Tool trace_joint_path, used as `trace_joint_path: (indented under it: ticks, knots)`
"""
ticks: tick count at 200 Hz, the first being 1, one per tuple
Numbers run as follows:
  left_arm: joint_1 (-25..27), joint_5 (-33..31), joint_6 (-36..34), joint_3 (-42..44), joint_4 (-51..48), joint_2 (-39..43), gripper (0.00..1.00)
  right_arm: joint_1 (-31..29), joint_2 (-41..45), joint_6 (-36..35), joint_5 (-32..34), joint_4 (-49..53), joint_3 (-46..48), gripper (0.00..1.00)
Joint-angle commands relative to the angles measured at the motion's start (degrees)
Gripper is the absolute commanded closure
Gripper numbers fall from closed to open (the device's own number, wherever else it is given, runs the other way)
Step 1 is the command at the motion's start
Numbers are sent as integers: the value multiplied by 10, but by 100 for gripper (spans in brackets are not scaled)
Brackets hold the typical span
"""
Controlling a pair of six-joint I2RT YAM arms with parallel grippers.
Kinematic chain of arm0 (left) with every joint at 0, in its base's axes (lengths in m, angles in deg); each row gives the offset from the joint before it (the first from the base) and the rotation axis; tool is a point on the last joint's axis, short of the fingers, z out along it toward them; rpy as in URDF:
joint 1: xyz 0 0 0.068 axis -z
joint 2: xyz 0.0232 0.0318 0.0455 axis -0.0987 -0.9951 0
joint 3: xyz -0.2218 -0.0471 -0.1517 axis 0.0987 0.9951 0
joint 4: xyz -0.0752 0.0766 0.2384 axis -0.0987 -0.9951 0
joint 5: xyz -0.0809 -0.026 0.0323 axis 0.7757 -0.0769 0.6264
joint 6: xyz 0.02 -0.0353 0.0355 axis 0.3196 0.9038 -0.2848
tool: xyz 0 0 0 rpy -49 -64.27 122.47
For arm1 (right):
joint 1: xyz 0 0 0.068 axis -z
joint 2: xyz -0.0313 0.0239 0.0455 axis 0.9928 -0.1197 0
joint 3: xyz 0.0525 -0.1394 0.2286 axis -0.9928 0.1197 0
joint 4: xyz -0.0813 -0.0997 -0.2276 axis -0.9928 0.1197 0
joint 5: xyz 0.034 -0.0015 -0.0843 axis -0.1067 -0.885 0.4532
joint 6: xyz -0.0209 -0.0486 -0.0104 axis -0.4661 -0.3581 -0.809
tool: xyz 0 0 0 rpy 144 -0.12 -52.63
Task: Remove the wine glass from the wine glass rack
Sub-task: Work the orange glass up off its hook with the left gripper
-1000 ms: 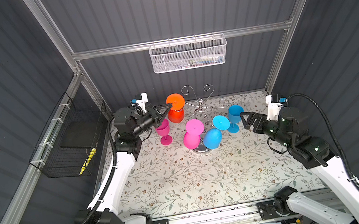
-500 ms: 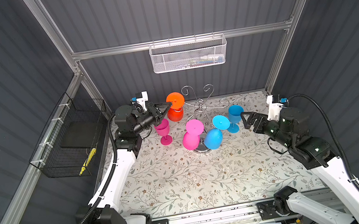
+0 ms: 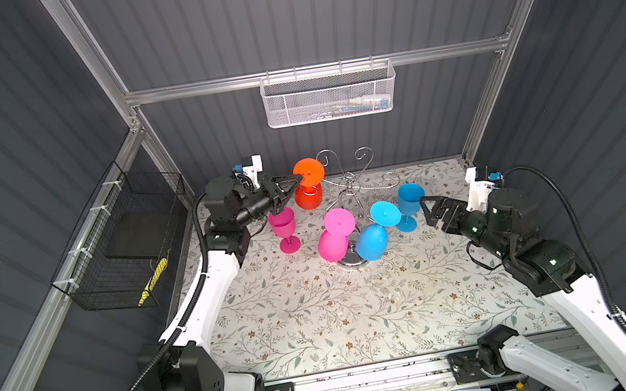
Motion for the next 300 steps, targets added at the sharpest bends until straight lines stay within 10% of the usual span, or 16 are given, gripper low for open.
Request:
trace_joint_path:
  ticks: [1, 300]
  knots:
    - [12, 22, -17, -28, 6, -5, 100, 1, 6, 5, 3, 1, 9, 1]
    - [39, -43, -46, 97, -134, 162, 100, 1, 9, 9, -18, 6, 10, 1]
